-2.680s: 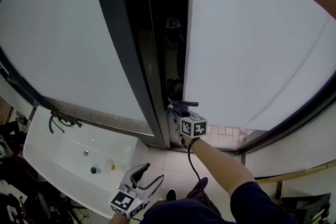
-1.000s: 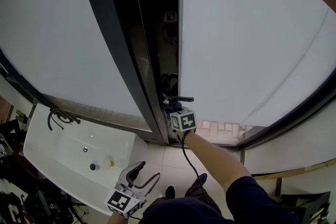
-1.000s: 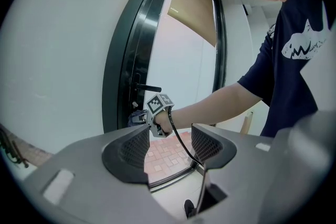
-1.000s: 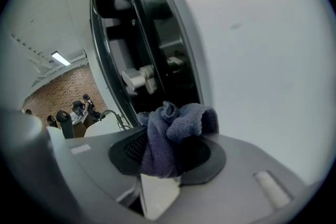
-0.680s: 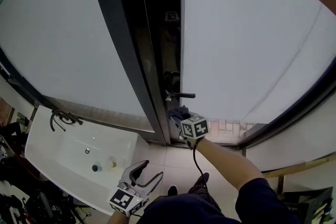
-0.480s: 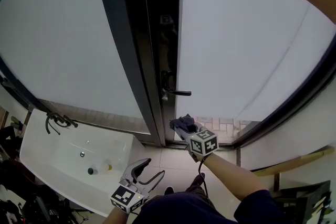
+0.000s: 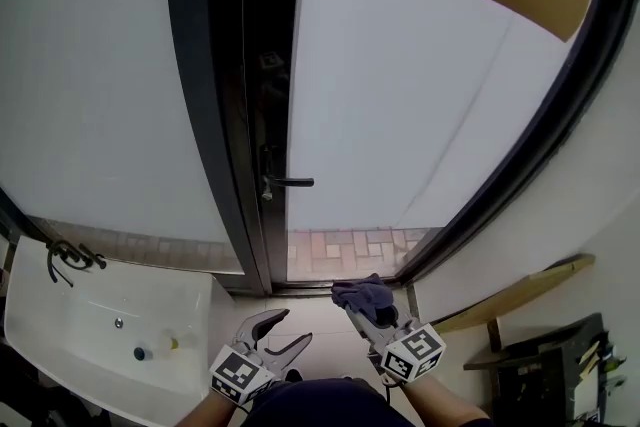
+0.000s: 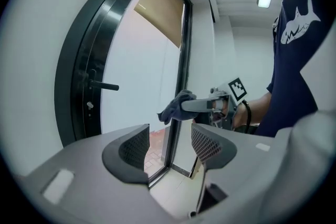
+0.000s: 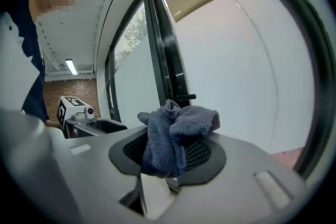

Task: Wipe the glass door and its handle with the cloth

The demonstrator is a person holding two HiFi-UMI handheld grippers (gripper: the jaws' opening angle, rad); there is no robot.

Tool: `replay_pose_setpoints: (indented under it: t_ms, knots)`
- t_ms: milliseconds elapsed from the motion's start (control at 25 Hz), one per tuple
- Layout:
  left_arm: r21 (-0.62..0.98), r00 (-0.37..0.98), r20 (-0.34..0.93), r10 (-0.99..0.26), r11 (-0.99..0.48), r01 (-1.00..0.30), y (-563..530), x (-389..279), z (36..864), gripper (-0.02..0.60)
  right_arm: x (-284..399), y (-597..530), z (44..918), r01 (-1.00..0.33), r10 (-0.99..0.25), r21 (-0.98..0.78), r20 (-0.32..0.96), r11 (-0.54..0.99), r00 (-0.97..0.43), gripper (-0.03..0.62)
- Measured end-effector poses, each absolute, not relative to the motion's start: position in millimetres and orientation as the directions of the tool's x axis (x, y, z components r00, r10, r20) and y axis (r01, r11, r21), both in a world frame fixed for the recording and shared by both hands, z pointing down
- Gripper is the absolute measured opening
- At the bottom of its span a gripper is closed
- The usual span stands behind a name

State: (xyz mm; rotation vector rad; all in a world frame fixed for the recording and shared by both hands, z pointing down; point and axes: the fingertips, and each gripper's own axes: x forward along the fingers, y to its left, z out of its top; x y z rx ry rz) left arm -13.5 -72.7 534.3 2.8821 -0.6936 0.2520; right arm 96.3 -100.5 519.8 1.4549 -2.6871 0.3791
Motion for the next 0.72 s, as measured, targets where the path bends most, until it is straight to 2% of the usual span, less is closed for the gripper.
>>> replay_pose_setpoints:
  t_ms: [240,720]
  knots:
    - [0.105,0.887,0.198,-0.417,-0.891,-0.442,-51,6,530,0.247,135,-46,495,-0.876,-0.868,-0.080,0.121,0.476,-0.482,0.146]
    - [0.074,0.882,0.167,-0.441,-0.886,-0.458,41,58,505,0.242,167,57,490,-0.847,-0.844,-0.033,0.072,0.531,-0.532,0.146]
